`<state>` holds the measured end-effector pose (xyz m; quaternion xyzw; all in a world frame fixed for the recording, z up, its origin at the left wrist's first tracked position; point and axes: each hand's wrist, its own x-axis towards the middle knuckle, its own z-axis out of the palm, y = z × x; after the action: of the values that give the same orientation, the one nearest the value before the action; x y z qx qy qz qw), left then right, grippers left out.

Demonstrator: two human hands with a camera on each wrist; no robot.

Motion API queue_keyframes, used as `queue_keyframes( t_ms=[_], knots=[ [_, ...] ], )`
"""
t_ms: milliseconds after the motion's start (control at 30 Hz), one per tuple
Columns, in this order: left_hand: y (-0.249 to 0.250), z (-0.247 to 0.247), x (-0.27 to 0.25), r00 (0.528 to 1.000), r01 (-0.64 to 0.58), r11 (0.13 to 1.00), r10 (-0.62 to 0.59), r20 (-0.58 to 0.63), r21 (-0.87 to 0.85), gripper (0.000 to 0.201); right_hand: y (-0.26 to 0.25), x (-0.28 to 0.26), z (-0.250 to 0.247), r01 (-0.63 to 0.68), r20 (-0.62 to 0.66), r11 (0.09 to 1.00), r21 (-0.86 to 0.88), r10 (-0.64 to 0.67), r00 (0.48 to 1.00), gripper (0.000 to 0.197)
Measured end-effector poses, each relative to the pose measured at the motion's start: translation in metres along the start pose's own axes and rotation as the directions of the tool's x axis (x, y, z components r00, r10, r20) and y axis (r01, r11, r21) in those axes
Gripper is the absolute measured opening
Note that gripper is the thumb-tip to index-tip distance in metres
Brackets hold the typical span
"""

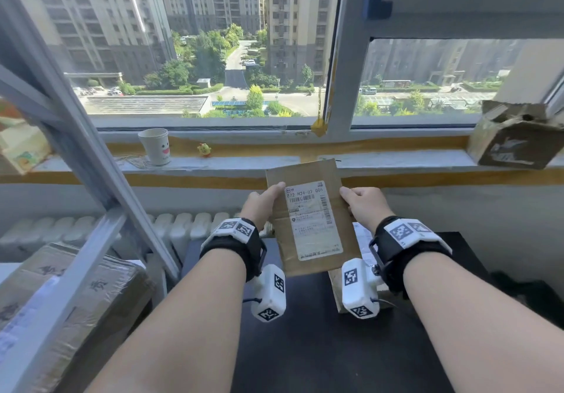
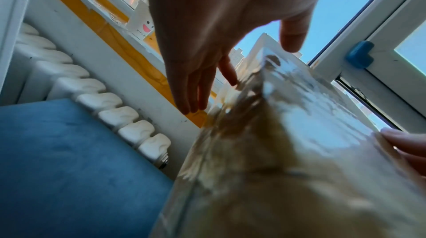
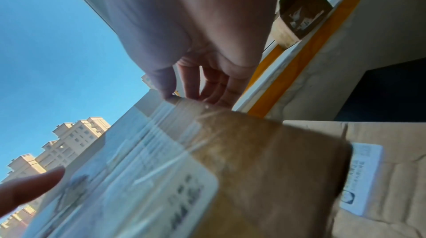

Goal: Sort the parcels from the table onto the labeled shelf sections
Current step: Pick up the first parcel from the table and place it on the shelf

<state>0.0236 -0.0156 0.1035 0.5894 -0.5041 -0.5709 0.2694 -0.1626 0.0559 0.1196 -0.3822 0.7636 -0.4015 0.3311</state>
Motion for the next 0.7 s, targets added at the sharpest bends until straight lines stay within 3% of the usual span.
queue_keyframes(
  t_ms=[100,200,333,467,567,700],
  knots=[
    [-0.01,0.005,-0.007,0.999,0.006,0.996,-0.002,0.053,-0.085,0.106,0.005,-0.01,-0.004,-0.025,-0.007,0.999,0.032,0.025,1.0,0.034],
    [-0.008,0.007,-0.027,0.996,-0.006,0.988,0.019,0.084,-0.153,0.081,0.008,-0.024,-0.008,-0.023,-0.006,0.996,0.085,0.024,1.0,0.035],
    [-0.012,0.011,-0.048,0.999,-0.019,0.986,0.025,0.036,-0.166,0.105,0.016,-0.052,-0.016,-0.04,0.013,0.991,0.127,0.038,0.999,0.045],
    [-0.029,0.017,-0.093,0.999,-0.025,0.974,0.03,0.018,-0.224,0.08,0.037,-0.086,-0.024,-0.07,0.077,0.978,0.198,0.055,0.995,0.059],
    [-0.056,0.024,-0.122,0.998,-0.037,0.974,0.048,0.042,-0.222,0.08,0.056,-0.12,-0.03,-0.05,0.111,0.975,0.216,0.026,0.993,0.042],
    [-0.088,0.033,-0.181,0.998,-0.047,0.982,0.054,0.039,-0.181,0.057,0.088,-0.175,-0.04,-0.077,0.185,0.987,0.141,0.05,0.981,0.067]
  ],
)
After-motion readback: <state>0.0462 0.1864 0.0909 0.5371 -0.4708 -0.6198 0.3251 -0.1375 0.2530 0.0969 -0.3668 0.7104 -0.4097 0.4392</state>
